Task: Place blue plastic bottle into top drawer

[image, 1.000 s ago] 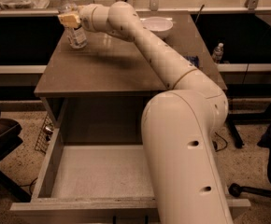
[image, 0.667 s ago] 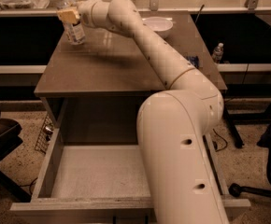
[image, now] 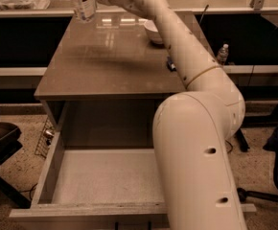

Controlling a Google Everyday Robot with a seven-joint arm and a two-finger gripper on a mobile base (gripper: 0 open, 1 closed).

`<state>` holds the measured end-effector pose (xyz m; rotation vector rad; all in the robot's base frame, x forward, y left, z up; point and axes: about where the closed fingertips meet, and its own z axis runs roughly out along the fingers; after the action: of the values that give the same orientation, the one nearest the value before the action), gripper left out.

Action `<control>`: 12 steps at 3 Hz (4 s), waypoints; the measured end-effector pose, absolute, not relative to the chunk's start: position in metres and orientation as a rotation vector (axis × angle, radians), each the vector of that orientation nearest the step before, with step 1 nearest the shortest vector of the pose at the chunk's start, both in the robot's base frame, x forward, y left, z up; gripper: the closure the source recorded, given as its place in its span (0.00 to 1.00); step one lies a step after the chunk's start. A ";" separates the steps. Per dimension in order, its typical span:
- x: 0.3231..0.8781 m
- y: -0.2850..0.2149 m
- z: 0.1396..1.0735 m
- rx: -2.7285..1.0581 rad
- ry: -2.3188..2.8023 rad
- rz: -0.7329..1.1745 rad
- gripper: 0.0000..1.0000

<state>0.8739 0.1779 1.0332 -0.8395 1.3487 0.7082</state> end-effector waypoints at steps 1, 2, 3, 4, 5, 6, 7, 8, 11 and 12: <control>0.831 0.120 1.072 -0.806 1.344 0.660 1.00; 0.790 0.069 1.090 -0.742 1.352 0.619 1.00; 0.744 0.047 1.080 -0.715 1.352 0.616 1.00; 0.699 0.043 1.037 -0.721 1.373 0.648 1.00; 0.619 0.051 0.967 -0.801 1.382 0.735 1.00; 0.573 0.033 0.945 -0.817 1.383 0.745 1.00; 0.548 0.012 0.905 -0.848 1.380 0.763 1.00; 0.550 0.020 0.901 -0.861 1.377 0.775 1.00; 0.515 0.063 0.836 -1.024 1.149 1.209 1.00; 0.506 0.067 0.818 -1.079 1.126 1.305 1.00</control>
Offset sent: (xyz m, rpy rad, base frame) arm -0.1506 -0.1399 -0.0033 -0.0354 0.0705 -0.1495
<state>0.5059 0.0670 0.8179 -1.0794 1.1262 1.3046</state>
